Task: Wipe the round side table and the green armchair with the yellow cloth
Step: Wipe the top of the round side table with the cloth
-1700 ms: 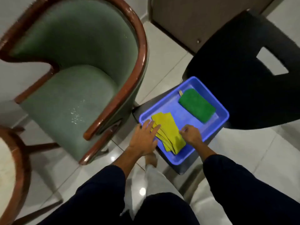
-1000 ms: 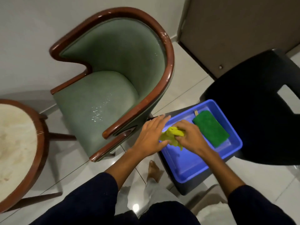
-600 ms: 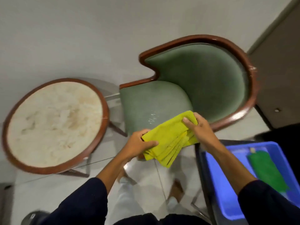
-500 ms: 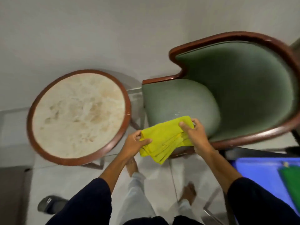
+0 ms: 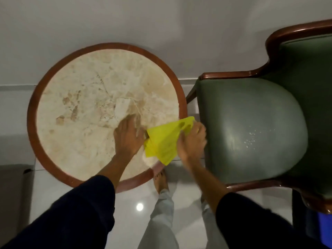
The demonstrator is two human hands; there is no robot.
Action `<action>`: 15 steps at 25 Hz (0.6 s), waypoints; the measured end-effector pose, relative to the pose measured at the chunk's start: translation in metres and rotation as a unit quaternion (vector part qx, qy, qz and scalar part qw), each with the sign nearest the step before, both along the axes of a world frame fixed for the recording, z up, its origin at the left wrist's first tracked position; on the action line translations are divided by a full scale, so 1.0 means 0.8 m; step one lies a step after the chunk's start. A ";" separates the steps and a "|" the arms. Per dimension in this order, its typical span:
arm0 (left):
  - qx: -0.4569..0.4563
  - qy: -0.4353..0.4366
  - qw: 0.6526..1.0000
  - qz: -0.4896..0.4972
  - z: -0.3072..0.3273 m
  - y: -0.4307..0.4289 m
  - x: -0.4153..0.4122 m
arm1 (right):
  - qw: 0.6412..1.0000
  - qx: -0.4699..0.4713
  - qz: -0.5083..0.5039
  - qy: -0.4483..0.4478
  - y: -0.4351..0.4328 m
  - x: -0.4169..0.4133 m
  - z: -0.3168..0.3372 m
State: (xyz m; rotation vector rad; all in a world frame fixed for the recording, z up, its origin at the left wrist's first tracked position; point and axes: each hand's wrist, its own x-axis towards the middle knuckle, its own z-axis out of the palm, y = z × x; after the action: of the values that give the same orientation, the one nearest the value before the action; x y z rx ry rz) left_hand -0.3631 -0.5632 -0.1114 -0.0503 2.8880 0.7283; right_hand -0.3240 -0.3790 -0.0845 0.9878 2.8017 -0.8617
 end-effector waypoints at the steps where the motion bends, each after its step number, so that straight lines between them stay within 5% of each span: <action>1: -0.049 0.029 0.998 -0.006 -0.013 -0.010 -0.018 | 1.000 -0.018 -0.005 -0.022 -0.025 0.001 -0.017; 4: -0.128 -0.011 0.992 -0.004 -0.061 -0.039 -0.046 | 0.991 -0.058 -0.071 -0.094 -0.067 -0.029 -0.070; 7: -0.157 -0.005 0.988 0.005 -0.095 -0.052 -0.042 | 0.994 0.074 -0.050 -0.056 -0.053 -0.106 -0.104; 12: -0.154 0.058 0.986 0.016 -0.097 -0.051 -0.041 | 0.978 0.144 0.150 -0.024 -0.046 -0.273 -0.115; 15: -0.133 0.052 0.989 0.035 -0.096 -0.052 -0.042 | 0.922 0.173 0.346 0.016 -0.080 -0.262 -0.114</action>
State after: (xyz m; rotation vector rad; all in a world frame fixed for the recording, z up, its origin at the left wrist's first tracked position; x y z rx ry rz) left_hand -0.3966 -0.6049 -0.1884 -0.1493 3.0781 0.3621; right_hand -0.5339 -0.4434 -0.1754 -0.0569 3.0283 -0.2957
